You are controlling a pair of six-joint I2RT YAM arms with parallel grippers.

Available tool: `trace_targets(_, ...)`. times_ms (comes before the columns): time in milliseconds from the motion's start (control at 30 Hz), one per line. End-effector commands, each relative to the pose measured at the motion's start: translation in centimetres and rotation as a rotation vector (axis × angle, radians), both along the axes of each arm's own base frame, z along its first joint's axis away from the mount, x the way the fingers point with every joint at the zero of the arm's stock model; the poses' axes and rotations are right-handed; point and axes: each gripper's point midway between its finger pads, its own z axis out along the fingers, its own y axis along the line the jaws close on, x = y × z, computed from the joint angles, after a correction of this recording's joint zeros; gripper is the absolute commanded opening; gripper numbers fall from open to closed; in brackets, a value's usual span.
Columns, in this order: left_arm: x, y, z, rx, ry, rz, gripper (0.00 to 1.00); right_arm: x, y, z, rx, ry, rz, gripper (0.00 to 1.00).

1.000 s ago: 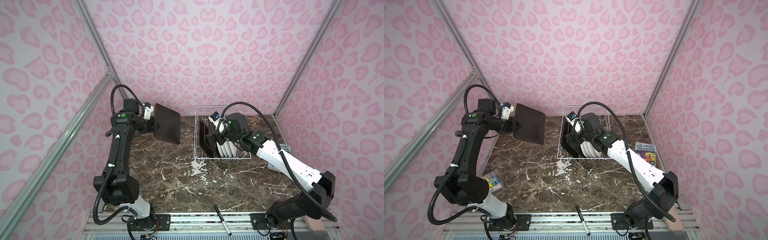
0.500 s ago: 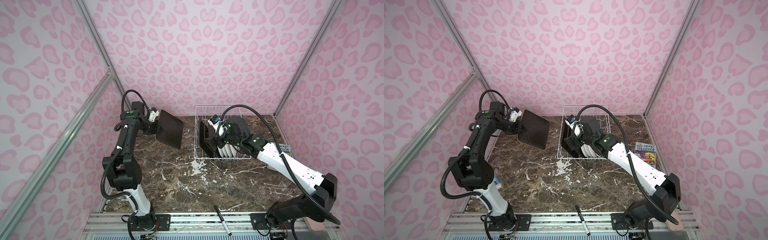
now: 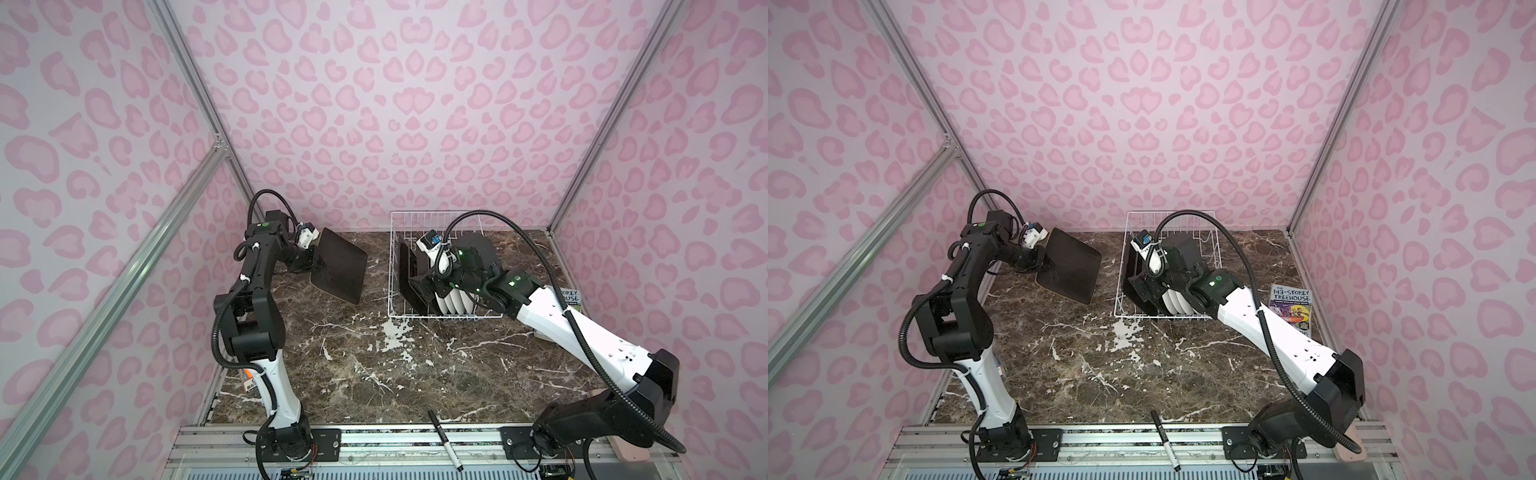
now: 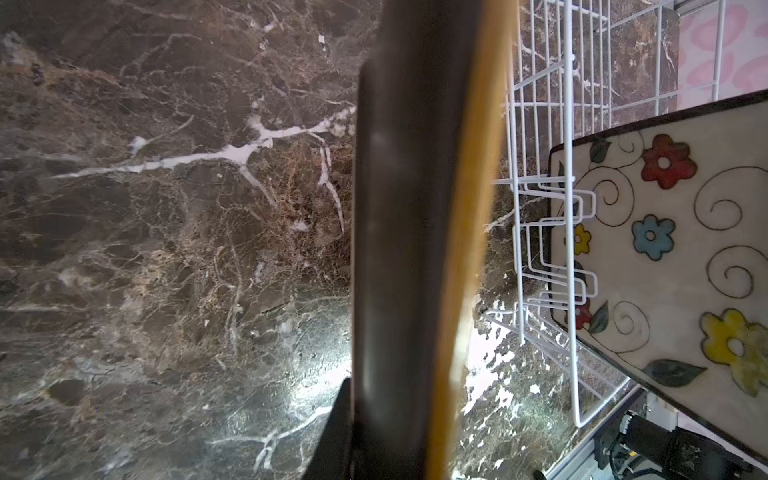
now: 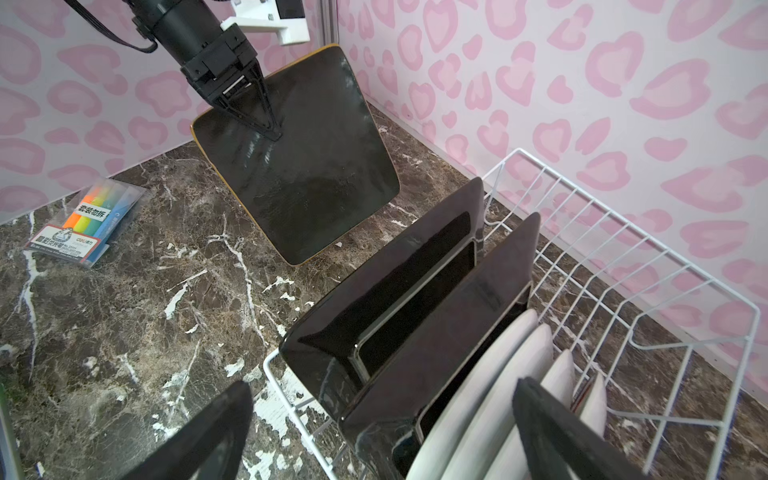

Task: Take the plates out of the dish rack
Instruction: 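Lower the dark plate flat onto the table beside the rack with the left gripper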

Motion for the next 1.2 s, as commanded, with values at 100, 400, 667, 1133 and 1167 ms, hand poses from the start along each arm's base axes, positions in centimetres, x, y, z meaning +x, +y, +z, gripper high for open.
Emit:
trace_targets(100, 0.8, -0.1, 0.1, -0.131, -0.029, -0.026, 0.04, 0.1, 0.4, 0.0, -0.001, 0.003, -0.005, 0.99)
trace_targets(400, 0.9, 0.4, -2.9, -0.159, 0.034, -0.025, 0.04, -0.3, 1.5, -0.2, -0.019, 0.005, 0.021, 0.99)
trace_targets(667, 1.1, 0.9, -5.0, -0.182, 0.074, -0.020, 0.04, -0.5, 2.1, -0.1, -0.031, 0.000, 0.029, 0.99)
trace_targets(1133, 1.2, 4.0, -7.7, -0.224, 0.128, 0.046, 0.11, -0.6, 2.4, -0.1, -0.045, -0.002, 0.033, 0.99)
trace_targets(1167, 1.2, 4.1, -7.8, -0.225, 0.133, 0.049, 0.13, -0.6, 2.4, 0.0, -0.046, -0.002, 0.033, 0.99)
